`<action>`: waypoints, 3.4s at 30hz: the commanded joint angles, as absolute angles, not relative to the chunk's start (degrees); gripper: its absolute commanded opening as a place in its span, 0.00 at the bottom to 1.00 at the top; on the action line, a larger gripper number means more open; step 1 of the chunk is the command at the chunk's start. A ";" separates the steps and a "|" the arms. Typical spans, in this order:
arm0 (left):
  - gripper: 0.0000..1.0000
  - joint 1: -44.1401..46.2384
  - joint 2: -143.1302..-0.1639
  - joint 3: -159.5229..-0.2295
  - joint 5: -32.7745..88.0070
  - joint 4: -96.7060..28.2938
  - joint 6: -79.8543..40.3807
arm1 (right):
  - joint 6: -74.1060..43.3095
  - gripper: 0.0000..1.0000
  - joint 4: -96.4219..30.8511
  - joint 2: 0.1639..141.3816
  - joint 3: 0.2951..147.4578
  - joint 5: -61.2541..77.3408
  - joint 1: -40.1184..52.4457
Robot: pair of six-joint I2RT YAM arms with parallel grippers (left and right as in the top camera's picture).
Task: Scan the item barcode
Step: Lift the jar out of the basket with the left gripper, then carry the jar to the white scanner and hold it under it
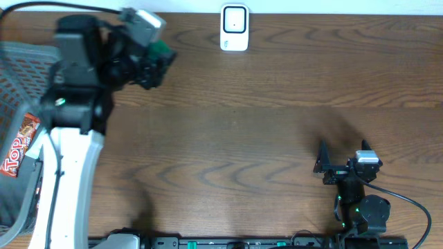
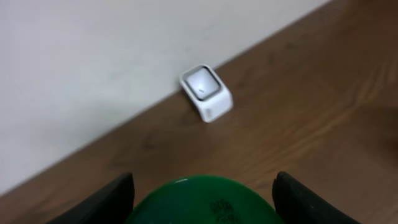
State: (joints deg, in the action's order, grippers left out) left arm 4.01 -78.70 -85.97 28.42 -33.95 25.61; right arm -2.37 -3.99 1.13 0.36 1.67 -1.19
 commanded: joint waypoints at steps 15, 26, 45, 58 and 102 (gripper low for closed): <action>0.53 19.44 -99.57 -86.48 24.27 -22.52 13.19 | -2.96 0.99 -4.19 1.13 0.32 1.58 -1.13; 0.49 26.33 -109.67 -86.48 17.58 -11.70 3.29 | -2.96 0.99 -4.19 1.13 0.32 1.56 -1.13; 0.45 36.77 -120.53 -86.46 -2.90 2.44 -6.07 | -2.94 0.99 -4.19 1.13 0.32 1.56 -1.13; 0.55 39.66 -124.49 -86.13 -4.12 3.55 -10.85 | -2.96 0.99 -4.19 1.13 0.32 1.56 -1.13; 0.86 41.87 -117.49 -86.15 -8.23 2.61 -8.10 | -2.94 0.99 -4.19 1.13 0.32 1.56 -1.13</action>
State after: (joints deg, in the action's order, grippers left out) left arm 42.02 -120.27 -85.95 -7.51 2.22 -8.91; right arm -2.37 -3.99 1.13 0.36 1.67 -1.19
